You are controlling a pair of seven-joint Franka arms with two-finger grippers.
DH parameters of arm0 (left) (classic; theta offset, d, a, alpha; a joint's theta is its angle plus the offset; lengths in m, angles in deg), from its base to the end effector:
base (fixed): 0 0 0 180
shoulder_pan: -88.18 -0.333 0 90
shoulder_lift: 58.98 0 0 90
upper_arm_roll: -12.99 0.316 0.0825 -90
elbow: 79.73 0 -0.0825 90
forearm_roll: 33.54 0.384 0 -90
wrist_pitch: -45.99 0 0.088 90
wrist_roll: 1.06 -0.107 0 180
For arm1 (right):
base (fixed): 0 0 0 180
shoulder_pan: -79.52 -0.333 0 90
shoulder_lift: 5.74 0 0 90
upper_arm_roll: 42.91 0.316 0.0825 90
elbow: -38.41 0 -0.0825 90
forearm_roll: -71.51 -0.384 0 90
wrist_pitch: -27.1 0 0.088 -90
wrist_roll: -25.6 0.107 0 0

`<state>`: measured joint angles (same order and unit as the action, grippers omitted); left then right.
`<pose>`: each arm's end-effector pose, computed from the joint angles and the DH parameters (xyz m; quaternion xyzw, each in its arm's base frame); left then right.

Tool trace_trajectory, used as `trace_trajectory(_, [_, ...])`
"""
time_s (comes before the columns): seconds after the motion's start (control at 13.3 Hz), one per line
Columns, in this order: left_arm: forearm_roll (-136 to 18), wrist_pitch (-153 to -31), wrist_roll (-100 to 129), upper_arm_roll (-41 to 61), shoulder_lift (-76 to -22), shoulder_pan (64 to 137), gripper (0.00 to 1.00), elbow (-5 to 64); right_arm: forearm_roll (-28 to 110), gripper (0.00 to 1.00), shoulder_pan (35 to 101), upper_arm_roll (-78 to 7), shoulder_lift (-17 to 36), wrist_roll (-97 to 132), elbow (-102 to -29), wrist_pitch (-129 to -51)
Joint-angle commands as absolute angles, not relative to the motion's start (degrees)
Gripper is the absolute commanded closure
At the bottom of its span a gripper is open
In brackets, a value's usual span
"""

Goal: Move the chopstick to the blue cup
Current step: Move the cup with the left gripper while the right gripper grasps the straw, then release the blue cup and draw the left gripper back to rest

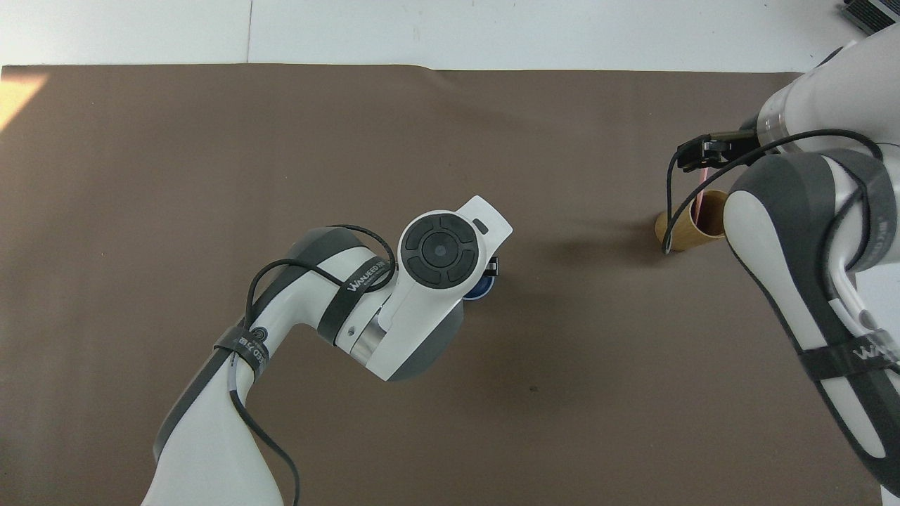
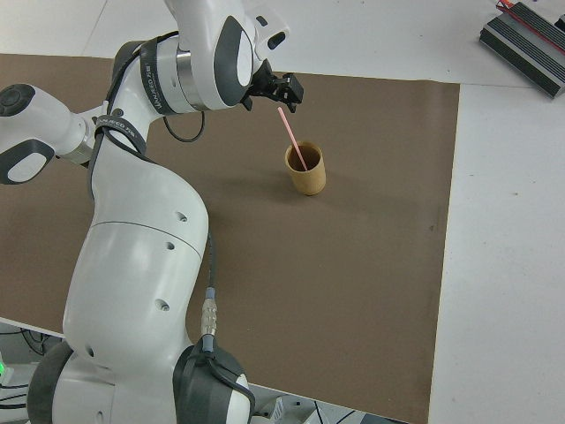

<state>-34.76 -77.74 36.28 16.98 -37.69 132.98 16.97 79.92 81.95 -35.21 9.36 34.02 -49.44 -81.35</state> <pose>0.5017 -0.4405 0.3930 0.9983 -0.0278 0.0414 0.0293 0.6513 0.0399 0.5146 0.9973 -0.0108 0.0552 0.0471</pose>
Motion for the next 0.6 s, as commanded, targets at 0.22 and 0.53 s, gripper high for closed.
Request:
trace_trajectory(0.22, [-33.89,-71.71,33.68,18.08,-50.07,125.73,0.00,17.22,83.37,0.00,82.51,-34.91,10.34,27.81,-52.73,-87.14])
trace_trajectory(0.53, [-34.06,-64.68,24.81,18.08,-55.71,118.17,0.00,17.22,83.38,0.03,82.25,-34.91,10.43,27.63,-54.23,-88.39])
